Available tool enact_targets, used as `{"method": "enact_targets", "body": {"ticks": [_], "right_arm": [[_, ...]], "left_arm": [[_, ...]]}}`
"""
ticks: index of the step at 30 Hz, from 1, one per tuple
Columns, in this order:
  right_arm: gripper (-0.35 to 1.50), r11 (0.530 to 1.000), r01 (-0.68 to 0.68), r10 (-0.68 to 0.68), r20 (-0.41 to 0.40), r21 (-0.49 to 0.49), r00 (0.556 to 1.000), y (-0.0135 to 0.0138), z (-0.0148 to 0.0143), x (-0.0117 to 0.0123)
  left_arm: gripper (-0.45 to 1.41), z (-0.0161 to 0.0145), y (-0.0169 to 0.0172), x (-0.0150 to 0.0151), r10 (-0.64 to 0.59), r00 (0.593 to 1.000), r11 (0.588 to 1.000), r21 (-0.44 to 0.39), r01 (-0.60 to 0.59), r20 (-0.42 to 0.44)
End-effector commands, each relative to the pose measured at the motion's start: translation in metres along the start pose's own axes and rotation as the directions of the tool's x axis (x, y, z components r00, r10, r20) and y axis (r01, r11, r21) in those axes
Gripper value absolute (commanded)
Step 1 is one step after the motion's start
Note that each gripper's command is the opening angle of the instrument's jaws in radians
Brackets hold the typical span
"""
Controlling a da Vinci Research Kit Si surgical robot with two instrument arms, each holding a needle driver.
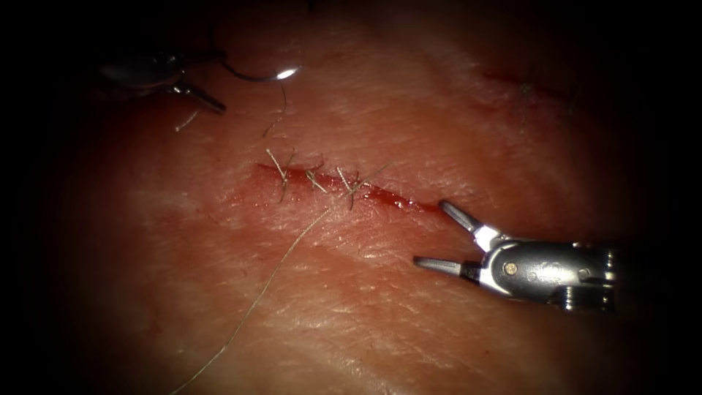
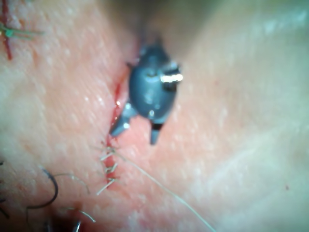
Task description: Wound Closure
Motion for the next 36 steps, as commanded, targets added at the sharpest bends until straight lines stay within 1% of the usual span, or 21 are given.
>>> {"method": "enact_targets", "body": {"ticks": [1, 8, 10, 17, 26, 27, 28, 29, 30, 32, 33, 34, 36], "right_arm": [[1.48, 1.0, -0.001, 0.001, -0.001, 0.003, 1.0, -0.0004, 0.0006, -0.0003], [1.48, 1.0, -0.004, 0.004, 0.001, 0.002, 1.0, -0.0004, 0.0007, 0.0], [1.48, 1.0, -0.004, 0.004, 0.001, 0.002, 1.0, -0.0004, 0.0007, 0.0], [1.48, 1.0, -0.004, 0.004, 0.002, 0.0, 1.0, -0.0006, 0.001, 0.0001], [1.48, 1.0, -0.003, 0.003, 0.002, -0.003, 1.0, -0.0009, 0.0012, 0.0003], [1.48, 1.0, -0.003, 0.003, 0.002, -0.003, 1.0, -0.0009, 0.0012, 0.0003], [1.48, 1.0, -0.003, 0.003, 0.002, -0.003, 1.0, -0.0009, 0.0012, 0.0003], [1.48, 1.0, -0.003, 0.003, 0.002, -0.003, 1.0, -0.0009, 0.0012, 0.0003], [1.48, 1.0, -0.003, 0.003, 0.002, -0.003, 1.0, -0.0009, 0.0012, 0.0003], [1.48, 1.0, -0.003, 0.003, 0.002, -0.003, 1.0, -0.0009, 0.0011, 0.0003], [1.48, 1.0, -0.003, 0.003, 0.002, -0.003, 1.0, -0.0009, 0.0011, 0.0003], [1.48, 1.0, -0.003, 0.003, 0.002, -0.003, 1.0, -0.0009, 0.0011, 0.0003], [1.48, 1.0, -0.003, 0.003, 0.002, -0.003, 1.0, -0.0009, 0.0011, 0.0003]], "left_arm": [[0.66, 0.0014, -0.0004, -0.0003, 0.008, 1.0, 1.0, 0.002, -0.008, 0.001], [0.54, 0.0044, -0.0016, -0.0013, 0.023, 0.999, 0.999, 0.024, -0.024, 0.033], [0.47, 0.0054, -0.002, -0.0013, 0.032, 0.998, 0.999, 0.027, -0.033, 0.047], [0.47, 0.0067, -0.0027, -0.0009, 0.014, 0.999, 1.0, 0.018, -0.015, 0.051], [0.46, 0.0085, -0.0031, -0.0011, -0.009, 0.993, 1.0, 0.003, 0.009, 0.118], [0.41, 0.0086, -0.0031, -0.0011, -0.008, 0.992, 1.0, 0.0, 0.008, 0.123], [0.27, 0.0088, -0.003, -0.0012, -0.007, 0.992, 1.0, -0.005, 0.008, 0.128], [-0.11, 0.009, -0.0028, -0.0012, -0.005, 0.99, 1.0, -0.021, 0.008, 0.142], [-0.45, 0.009, -0.0026, -0.0013, -0.002, 0.988, 0.999, -0.032, 0.007, 0.154], [-0.45, 0.0089, -0.0023, -0.0014, 0.003, 0.982, 0.999, -0.047, 0.005, 0.187], [-0.45, 0.0087, -0.0023, -0.0013, 0.003, 0.982, 0.999, -0.049, 0.006, 0.187], [-0.45, 0.0079, -0.0022, -0.001, 0.001, 0.981, 1.0, -0.028, 0.005, 0.193], [-0.45, 0.0075, -0.0022, -0.0008, 0.012, 0.981, 1.0, -0.023, -0.008, 0.195]]}}
